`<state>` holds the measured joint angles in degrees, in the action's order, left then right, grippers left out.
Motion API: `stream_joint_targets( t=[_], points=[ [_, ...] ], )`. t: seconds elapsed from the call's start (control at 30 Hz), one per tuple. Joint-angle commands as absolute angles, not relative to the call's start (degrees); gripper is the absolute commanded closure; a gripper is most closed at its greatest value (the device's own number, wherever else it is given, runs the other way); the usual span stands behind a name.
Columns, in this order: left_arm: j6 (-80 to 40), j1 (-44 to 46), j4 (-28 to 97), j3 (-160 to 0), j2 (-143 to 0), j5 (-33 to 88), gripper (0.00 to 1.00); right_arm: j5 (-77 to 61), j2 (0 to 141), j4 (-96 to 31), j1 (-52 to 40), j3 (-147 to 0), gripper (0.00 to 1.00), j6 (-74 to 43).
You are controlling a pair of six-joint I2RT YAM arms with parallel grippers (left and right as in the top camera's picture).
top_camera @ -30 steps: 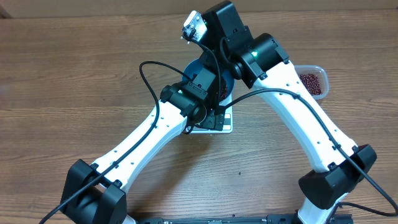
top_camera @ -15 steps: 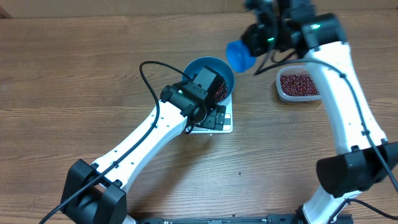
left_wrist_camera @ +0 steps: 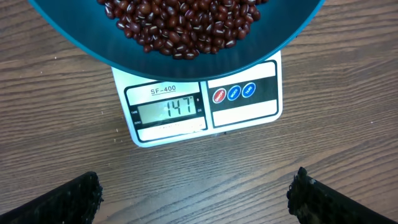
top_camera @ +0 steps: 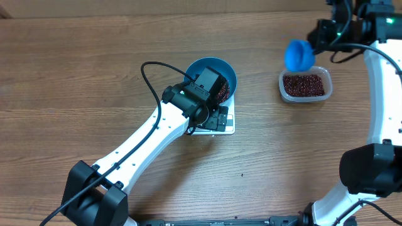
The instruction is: Scoop item into bowl and weigh 150g on scale
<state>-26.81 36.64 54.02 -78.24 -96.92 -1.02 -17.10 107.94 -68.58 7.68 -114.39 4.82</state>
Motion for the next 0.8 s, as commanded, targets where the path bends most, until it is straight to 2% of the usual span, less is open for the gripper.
stream_joint_targets(
  t=[0.0, 0.43, 0.77],
  points=[
    [-25.7, 36.6, 53.9, -78.5, -97.4, -0.6, 0.0, -12.0, 106.5, -68.1, 8.8, -111.2, 0.96, 4.5],
    [-25.7, 36.5, 53.9, -78.5, -97.4, -0.6, 0.0, -9.6, 106.5, -57.5, 8.2, -98.6, 0.96, 8.0],
    [-25.7, 36.5, 53.9, -78.5, -97.4, -0.6, 0.0, -6.6, 106.5, -56.3, 8.0, -97.6, 0.96, 8.0]
  ],
)
